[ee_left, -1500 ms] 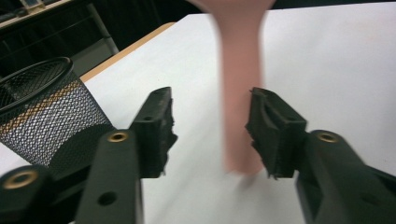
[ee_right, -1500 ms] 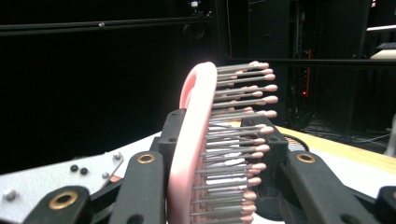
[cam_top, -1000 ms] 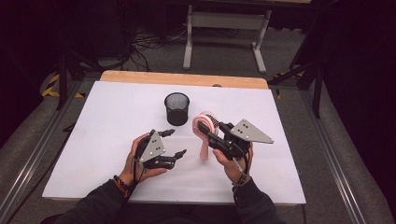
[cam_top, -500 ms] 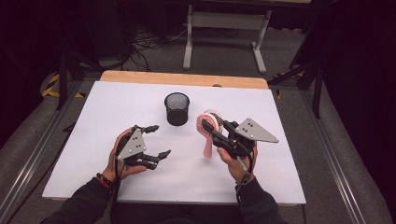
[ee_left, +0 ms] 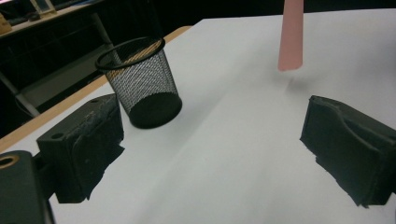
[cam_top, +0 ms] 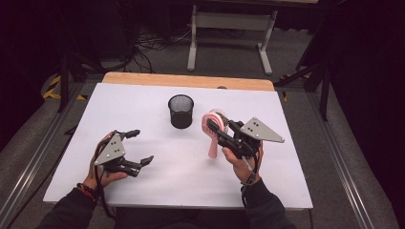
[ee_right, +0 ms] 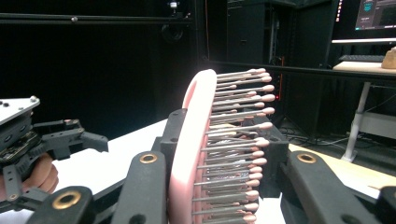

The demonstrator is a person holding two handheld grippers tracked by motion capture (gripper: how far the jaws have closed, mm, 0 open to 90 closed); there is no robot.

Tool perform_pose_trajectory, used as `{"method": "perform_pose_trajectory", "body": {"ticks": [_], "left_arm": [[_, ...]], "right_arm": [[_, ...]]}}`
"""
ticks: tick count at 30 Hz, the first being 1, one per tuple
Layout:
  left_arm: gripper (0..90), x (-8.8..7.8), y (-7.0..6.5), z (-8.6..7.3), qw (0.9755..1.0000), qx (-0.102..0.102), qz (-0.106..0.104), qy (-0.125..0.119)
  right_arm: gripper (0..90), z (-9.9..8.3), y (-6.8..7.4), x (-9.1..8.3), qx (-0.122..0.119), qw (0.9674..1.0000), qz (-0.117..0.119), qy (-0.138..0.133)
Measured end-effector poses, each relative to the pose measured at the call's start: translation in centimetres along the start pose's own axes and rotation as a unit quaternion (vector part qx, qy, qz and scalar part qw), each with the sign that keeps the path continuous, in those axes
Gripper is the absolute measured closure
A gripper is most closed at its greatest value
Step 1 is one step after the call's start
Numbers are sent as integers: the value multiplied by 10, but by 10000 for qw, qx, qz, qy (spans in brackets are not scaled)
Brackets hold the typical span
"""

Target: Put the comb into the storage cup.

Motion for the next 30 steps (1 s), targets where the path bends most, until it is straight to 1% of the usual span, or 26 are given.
{"method": "perform_pose_trajectory", "body": {"ticks": [4, 5, 6, 7, 8, 11, 13, 14, 19, 24, 27, 30], "left_arm": [[59, -9, -1, -9, 10000, -31, 56, 35], [57, -10, -1, -11, 9999, -29, 75, 116], [53, -12, -2, -13, 9998, -31, 116, 183], [52, -12, -2, -13, 9998, -31, 116, 183], [56, -15, -2, -17, 9994, -36, 193, 270], [56, -21, -3, -21, 9996, -145, 216, 147], [57, -24, -3, -22, 9995, -177, 237, 131], [58, -25, -3, -23, 9994, -216, 231, 120], [51, -30, -7, -31, 9990, -276, 296, 171], [47, -35, -8, -34, 9989, -376, 237, 124], [48, -36, -8, -34, 9990, -350, 238, 114], [48, -36, -8, -35, 9990, -373, 213, 95]], "right_arm": [[633, 7, -3, 2, 6, 10000, -30, -93], [633, 8, -3, 3, -23, 9999, -51, -115], [633, 10, -4, 4, -1, 9999, -64, -131], [633, 11, -5, 5, 35, 9999, -52, -149], [633, 13, -6, 7, 39, 9998, -57, -162], [633, 17, -8, 10, 73, 9998, -53, -192], [633, 21, -8, 12, -30, 9997, -82, -229], [633, 22, -8, 13, -36, 9997, -73, -224], [633, 30, -11, 18, -84, 9995, -64, -312], [633, 36, -12, 23, -138, 9993, -87, -334], [633, 39, -12, 27, -152, 9992, -107, -352], [633, 42, -11, 32, -162, 9992, -107, -355]]}}
Point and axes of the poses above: each handheld gripper's, and its own axes: x roughly forward along the jaws, z roughly out of its top, y roughly to its left, the point moved 3 cm from there along x, roughly forward along the jaws, and after that the axes turned 15 degrees about -z, right-handed, at the moved point
